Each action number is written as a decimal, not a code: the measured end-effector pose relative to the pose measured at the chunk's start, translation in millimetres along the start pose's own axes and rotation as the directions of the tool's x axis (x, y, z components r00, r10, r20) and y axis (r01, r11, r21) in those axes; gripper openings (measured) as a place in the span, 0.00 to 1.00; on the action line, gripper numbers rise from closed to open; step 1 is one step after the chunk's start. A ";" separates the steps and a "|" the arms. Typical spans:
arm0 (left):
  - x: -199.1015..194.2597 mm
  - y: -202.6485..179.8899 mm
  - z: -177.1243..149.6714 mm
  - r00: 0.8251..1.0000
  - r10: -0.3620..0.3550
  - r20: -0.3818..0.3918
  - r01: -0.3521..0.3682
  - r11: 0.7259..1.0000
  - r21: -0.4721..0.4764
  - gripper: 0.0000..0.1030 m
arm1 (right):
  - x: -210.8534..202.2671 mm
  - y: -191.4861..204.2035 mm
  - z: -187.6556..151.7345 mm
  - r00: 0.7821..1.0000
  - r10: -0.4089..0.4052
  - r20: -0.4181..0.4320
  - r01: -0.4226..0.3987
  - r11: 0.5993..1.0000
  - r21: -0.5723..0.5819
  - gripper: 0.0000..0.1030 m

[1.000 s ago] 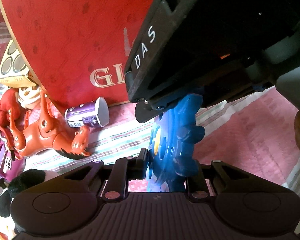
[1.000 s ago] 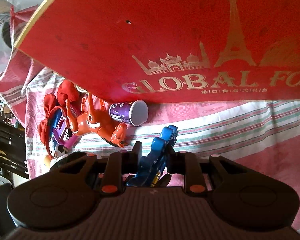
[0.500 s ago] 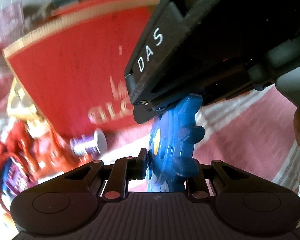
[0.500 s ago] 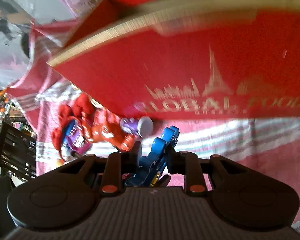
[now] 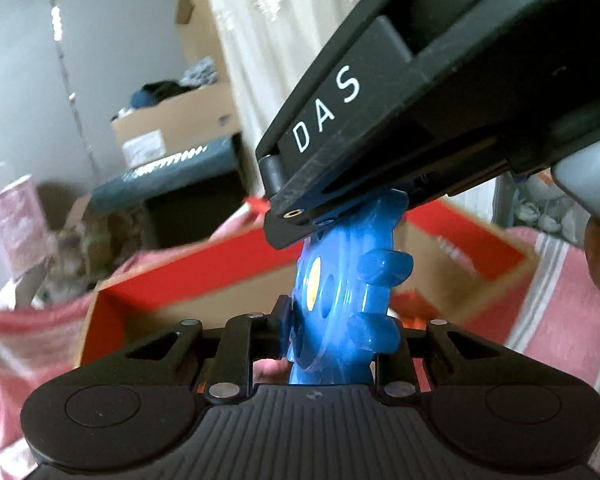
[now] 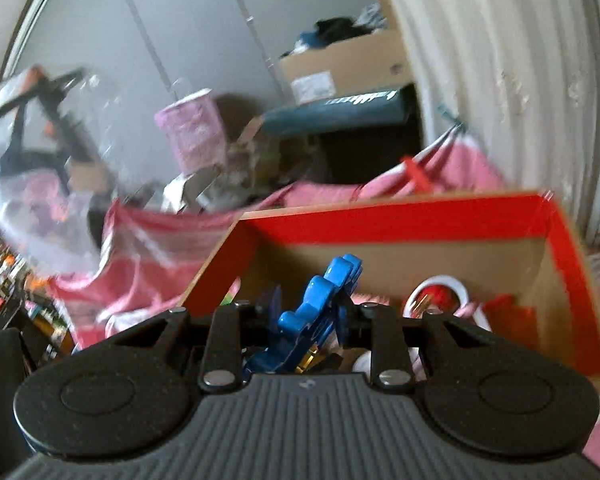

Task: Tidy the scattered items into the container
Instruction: 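Lift the blue gear with both grippers and carry it over the red box, then lower the blue gear into the red box and open both grippers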

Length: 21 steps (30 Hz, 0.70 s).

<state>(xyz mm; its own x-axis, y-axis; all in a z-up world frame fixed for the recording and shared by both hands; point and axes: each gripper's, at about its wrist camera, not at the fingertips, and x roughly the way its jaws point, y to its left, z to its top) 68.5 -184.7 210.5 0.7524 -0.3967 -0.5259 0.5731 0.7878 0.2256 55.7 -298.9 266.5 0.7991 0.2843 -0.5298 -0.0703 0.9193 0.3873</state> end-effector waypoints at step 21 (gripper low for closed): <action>152.1 -29.1 49.2 0.972 -0.040 -0.232 0.018 0.995 -0.099 0.98 | 75.8 -122.2 53.2 0.984 -0.157 -0.079 0.142 0.976 -0.166 0.93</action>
<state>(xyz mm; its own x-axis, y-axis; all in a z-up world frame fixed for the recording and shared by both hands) 182.3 -291.1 164.2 0.6329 -0.3080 -0.7104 0.5511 0.8236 0.1339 156.6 -404.2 219.2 0.7502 0.1576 -0.6421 -0.0544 0.9826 0.1776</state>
